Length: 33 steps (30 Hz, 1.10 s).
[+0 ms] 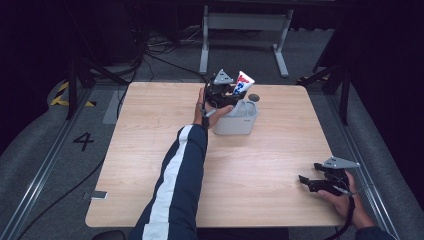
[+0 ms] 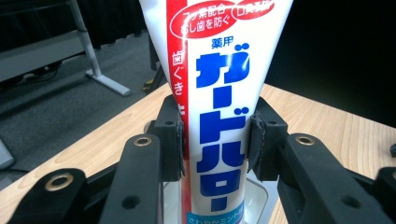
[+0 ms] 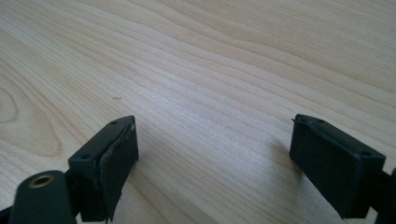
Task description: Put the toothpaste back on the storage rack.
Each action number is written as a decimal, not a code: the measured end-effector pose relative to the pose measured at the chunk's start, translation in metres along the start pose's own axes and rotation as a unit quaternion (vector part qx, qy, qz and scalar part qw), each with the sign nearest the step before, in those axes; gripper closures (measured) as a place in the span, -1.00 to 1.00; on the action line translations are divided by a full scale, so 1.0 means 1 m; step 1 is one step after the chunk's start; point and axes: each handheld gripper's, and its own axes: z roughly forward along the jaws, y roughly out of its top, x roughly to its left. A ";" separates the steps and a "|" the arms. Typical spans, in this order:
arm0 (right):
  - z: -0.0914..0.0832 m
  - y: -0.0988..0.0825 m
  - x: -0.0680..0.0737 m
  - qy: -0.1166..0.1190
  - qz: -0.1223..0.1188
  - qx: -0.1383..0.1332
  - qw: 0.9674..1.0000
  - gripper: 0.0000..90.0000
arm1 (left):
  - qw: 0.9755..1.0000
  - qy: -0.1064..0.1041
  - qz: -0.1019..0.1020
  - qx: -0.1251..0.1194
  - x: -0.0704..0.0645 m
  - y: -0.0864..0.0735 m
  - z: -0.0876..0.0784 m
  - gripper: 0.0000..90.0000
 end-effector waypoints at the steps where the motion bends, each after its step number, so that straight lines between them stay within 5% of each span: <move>1: 0.000 0.000 0.000 0.000 0.000 0.000 1.000 -0.65 | 1.000 0.000 -0.003 0.002 -0.001 -0.001 0.001 0.40; 33: 0.000 0.000 0.000 0.001 0.001 0.001 1.000 -0.65 | 0.998 0.006 0.028 0.060 -0.013 -0.021 0.009 0.36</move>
